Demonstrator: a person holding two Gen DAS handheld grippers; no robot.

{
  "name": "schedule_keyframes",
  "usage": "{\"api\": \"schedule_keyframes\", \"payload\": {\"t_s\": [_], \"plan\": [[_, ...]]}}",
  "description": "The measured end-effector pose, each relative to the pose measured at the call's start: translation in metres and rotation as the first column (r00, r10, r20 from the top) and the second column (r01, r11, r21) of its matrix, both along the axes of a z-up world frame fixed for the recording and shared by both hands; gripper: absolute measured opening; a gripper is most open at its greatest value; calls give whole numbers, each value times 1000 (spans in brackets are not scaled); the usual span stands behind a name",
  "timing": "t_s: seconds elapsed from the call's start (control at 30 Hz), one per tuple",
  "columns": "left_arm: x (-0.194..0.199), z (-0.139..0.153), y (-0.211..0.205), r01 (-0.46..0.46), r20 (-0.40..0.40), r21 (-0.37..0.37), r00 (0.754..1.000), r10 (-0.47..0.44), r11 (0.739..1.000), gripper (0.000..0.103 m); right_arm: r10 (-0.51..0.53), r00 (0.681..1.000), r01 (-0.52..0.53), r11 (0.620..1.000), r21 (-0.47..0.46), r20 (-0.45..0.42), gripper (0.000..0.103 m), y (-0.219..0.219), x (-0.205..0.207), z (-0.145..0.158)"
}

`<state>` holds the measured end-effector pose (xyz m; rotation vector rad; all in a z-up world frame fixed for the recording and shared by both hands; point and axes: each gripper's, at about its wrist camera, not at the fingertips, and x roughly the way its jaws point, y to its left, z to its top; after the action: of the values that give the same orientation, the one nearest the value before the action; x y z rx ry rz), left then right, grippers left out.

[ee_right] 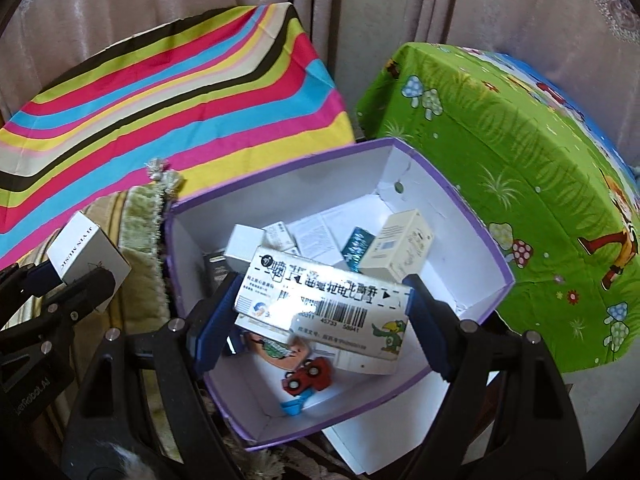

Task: Organize rigid objects
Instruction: 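Lower both boxes into the storage box and open both tools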

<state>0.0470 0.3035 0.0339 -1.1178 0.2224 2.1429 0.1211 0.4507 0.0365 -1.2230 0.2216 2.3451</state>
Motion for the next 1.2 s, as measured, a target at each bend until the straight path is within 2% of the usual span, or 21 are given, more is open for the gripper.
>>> {"api": "schedule_keyframes", "payload": {"t_s": [0.4,0.77,1.0,1.2], "plan": [[-7,-13,18,20,99,15,995,-22,1000,44,-27,999,27,1000,7,23,82,15,2,-5],[-15,-18,22,5,144,29,990,-9,1000,45,-41,998,41,999,5,38,83,20,2,-8],[-15,-19,26,25,159,40,987,-31,999,57,-49,998,49,999,-1,49,86,20,1,-10],[-10,-15,17,22,161,60,986,-32,998,59,-51,997,51,999,5,50,87,18,4,-7]]}}
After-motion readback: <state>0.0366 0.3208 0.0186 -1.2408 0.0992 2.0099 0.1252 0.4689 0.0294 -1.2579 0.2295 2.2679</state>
